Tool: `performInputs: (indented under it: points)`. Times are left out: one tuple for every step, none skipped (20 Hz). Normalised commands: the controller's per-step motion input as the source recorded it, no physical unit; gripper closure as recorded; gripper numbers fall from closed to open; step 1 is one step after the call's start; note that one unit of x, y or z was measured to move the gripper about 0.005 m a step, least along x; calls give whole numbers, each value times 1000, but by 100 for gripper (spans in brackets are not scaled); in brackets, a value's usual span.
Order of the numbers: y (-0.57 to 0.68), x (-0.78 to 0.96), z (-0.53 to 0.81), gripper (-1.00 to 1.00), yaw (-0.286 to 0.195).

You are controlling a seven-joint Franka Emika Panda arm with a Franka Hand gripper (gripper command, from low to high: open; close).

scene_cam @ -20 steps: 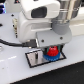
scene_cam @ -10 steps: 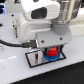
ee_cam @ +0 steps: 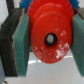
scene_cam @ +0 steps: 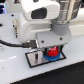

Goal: Insert the blue gear onto the right peg, followed by the red gear

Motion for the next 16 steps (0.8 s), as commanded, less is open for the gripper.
performInputs:
  points:
    - [-17,0,0,-100,0]
    - [-23,26,0,-100,0]
    - [0,-26,0,-100,0]
    - [0,-43,103,-100,0]
    - [80,0,134,-100,0]
    - [120,11,129,-100,0]
    - [83,0,177,-100,0]
    - [37,0,109,-100,0]
    - [0,0,60,-100,0]
    - [49,-2,482,-100,0]
    - [50,13,569,-100,0]
    - [86,4,643,-100,0]
    - [170,-9,712,-100,0]
    - [170,-11,747,-100,0]
    - [193,-9,769,-100,0]
    - [177,-15,780,-100,0]
